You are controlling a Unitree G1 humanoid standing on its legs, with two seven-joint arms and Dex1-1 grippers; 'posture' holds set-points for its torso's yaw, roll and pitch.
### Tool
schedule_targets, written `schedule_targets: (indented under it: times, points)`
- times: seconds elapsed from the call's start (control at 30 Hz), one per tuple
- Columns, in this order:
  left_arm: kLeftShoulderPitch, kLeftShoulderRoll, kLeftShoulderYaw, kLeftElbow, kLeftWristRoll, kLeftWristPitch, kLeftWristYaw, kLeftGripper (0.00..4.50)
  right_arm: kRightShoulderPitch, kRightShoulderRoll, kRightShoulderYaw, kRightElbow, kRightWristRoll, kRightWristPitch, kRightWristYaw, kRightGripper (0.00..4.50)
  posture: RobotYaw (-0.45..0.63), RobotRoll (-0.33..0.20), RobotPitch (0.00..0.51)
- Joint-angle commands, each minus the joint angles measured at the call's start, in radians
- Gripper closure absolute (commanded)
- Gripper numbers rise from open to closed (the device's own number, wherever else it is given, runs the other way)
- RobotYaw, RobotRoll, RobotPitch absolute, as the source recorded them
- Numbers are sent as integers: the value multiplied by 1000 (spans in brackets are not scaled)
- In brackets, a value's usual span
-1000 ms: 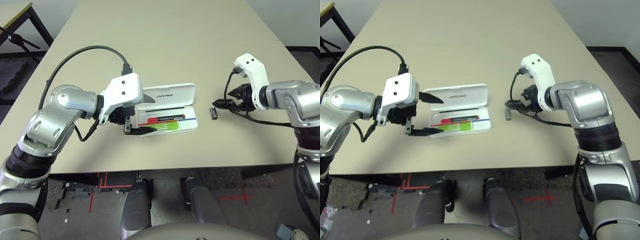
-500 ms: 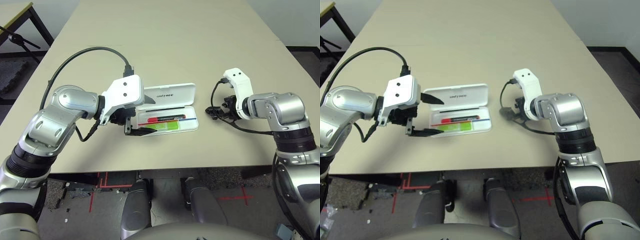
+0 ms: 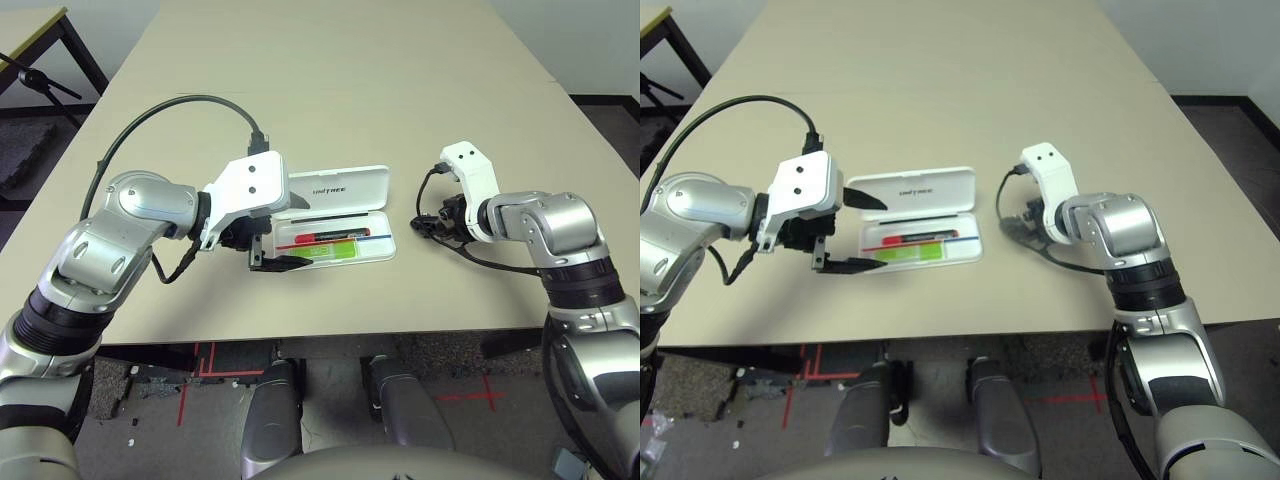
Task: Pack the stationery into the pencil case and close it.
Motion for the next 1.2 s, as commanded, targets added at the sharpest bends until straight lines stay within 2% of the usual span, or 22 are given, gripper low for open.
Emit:
schedule_targets:
  times: [0.03,0.1,0.17,0.43,0.57,0.63,0.7,0.8,0.97,1.2]
  points:
    - [-15,3,-19,-5,9,4,2,0,0,-34,37,36,1,-4,26,3209,-31,0,167]
    - [-17,2,-20,-4,9,5,2,0,-16,-52,42,48,-1,-18,43,3829,-31,0,167]
    - [-19,1,-22,-1,10,4,2,0,-35,-66,43,66,-4,-39,60,4060,-31,0,167]
    - [-17,0,-25,1,9,4,1,0,-84,-189,127,67,-9,-184,232,4072,-36,0,174]
    - [-17,0,-27,2,10,4,0,0,-89,-255,185,60,-40,-382,374,4087,-36,0,174]
    - [-16,0,-27,1,10,4,0,0,-80,-276,196,46,-53,-584,479,4087,-33,0,175]
    - [-14,1,-27,-1,10,4,0,0,-76,-282,185,22,-34,-694,570,4088,-28,0,176]
    - [-11,2,-28,-1,13,3,2,0,-94,-274,172,7,-16,-741,648,4089,-23,0,175]
    - [-7,5,-26,-6,15,6,5,0,-97,-278,209,-23,-33,-799,767,4090,-14,0,175]
    - [1,11,-21,-16,16,11,6,0,-107,-224,241,-32,-61,-845,814,4091,0,0,180]
